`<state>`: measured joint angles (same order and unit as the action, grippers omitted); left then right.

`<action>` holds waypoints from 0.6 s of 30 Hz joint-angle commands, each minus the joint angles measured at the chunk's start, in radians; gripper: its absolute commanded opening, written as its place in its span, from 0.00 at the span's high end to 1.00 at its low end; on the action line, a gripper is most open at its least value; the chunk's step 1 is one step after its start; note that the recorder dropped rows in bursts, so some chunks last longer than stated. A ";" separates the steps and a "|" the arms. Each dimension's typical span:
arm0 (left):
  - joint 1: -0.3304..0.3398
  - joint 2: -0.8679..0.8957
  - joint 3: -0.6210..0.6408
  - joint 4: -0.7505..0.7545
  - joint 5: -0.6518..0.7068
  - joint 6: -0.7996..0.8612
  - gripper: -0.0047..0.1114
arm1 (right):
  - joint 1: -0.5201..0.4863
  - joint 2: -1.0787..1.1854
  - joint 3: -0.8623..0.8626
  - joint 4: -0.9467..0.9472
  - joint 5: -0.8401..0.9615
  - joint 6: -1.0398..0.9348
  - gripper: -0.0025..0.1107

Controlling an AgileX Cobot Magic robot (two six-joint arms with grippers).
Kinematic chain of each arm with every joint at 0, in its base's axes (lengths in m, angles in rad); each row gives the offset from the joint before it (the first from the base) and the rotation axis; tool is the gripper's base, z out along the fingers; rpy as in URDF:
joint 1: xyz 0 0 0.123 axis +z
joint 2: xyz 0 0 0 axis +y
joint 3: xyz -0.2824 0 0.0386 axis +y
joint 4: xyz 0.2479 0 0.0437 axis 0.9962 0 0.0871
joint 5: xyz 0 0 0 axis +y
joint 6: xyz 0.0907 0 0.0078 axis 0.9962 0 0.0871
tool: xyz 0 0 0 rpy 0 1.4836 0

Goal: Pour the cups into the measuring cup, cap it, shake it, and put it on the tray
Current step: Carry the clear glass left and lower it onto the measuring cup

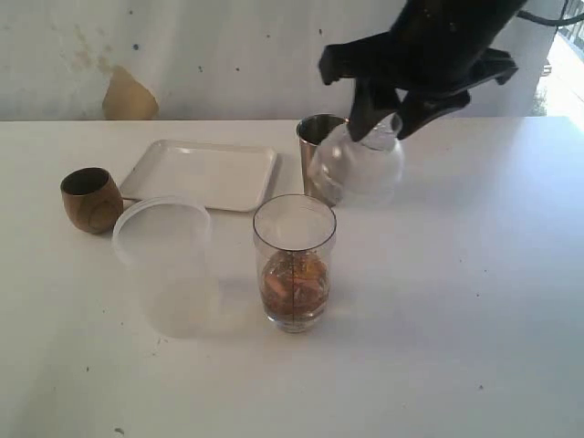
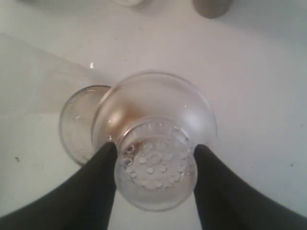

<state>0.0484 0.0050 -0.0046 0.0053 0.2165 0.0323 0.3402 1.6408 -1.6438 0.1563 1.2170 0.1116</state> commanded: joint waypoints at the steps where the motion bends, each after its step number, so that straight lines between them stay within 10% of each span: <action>1: 0.001 -0.005 0.005 0.003 -0.007 -0.005 0.96 | 0.111 -0.008 -0.008 -0.003 0.004 0.083 0.98; 18: 0.001 -0.005 0.005 0.003 -0.007 -0.005 0.96 | 0.141 0.073 -0.008 -0.062 0.004 0.158 0.98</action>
<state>0.0484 0.0050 -0.0046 0.0053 0.2165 0.0323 0.4801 1.7033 -1.6438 0.1026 1.2191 0.2683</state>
